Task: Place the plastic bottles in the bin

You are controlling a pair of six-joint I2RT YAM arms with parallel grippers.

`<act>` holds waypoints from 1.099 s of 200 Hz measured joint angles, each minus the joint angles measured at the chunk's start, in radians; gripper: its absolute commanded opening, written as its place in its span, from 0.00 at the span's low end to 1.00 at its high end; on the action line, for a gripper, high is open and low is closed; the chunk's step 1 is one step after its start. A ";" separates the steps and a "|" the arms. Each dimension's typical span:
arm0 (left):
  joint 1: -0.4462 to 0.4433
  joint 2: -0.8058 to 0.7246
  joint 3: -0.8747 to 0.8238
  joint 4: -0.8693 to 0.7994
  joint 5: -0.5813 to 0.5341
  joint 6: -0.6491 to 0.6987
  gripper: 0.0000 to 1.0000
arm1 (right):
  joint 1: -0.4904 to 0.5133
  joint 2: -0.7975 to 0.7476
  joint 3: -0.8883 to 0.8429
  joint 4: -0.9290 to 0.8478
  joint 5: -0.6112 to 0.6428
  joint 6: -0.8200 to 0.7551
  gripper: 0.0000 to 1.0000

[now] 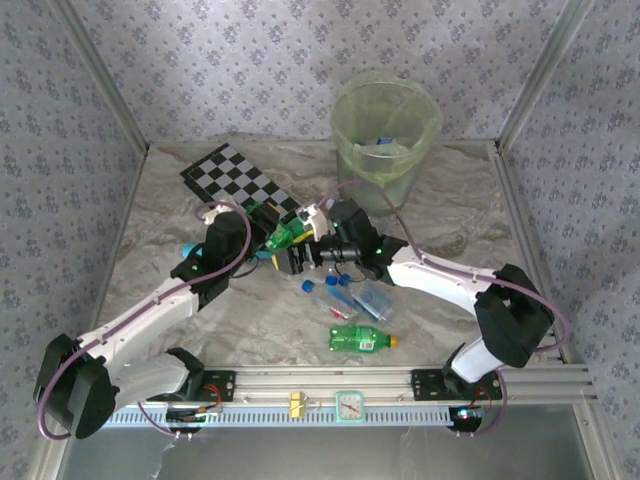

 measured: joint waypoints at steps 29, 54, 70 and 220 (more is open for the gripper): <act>0.000 0.000 -0.020 0.016 0.040 -0.029 0.52 | 0.005 0.040 0.038 0.016 0.001 0.000 0.94; 0.000 0.000 -0.036 0.020 0.059 -0.044 0.52 | 0.005 0.063 0.050 0.016 0.000 -0.006 0.85; 0.004 0.000 -0.045 0.022 0.063 -0.048 0.52 | 0.007 0.072 0.054 0.013 0.002 -0.007 0.77; 0.029 -0.066 -0.047 -0.042 0.084 0.022 1.00 | -0.008 0.107 0.077 -0.023 0.002 -0.031 0.55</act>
